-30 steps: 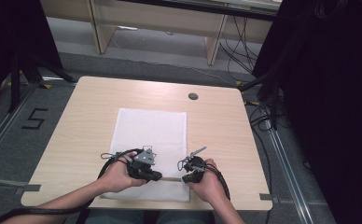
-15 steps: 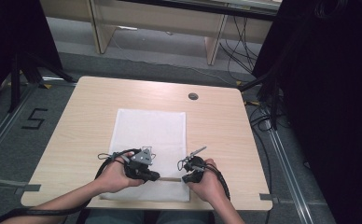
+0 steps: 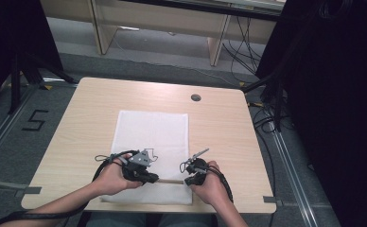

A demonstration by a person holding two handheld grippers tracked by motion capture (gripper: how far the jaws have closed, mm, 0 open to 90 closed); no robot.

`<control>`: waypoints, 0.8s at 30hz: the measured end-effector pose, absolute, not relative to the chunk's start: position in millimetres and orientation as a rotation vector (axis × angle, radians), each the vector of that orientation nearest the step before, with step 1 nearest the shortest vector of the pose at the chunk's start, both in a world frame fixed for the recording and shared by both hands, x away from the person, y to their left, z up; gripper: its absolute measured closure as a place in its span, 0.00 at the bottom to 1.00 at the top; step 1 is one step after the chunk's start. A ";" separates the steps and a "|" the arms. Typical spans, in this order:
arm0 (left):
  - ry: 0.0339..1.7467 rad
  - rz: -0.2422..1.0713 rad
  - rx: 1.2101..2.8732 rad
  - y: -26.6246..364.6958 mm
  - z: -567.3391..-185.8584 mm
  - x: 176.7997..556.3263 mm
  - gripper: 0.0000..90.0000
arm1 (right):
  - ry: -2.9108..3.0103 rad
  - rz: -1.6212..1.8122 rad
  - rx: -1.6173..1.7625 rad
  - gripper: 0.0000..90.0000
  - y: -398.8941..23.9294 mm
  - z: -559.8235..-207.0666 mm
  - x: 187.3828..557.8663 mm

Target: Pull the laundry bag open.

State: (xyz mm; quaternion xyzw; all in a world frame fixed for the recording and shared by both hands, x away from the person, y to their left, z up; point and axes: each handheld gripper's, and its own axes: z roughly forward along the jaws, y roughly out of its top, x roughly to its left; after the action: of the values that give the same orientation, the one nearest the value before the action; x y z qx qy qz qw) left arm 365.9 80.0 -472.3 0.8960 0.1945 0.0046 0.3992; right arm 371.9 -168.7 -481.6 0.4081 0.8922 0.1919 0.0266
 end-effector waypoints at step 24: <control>0.503 0.009 2.262 87.0 -470.3 364.9 0.98 | 2.746 0.566 1.306 1.00 -168.4 -480.6 371.2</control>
State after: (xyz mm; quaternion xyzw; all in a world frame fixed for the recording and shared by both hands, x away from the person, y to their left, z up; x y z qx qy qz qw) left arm 364.9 87.0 -470.3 0.8944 0.1988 0.0036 0.4006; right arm 371.2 -168.4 -480.6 0.4222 0.8875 0.1829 0.0240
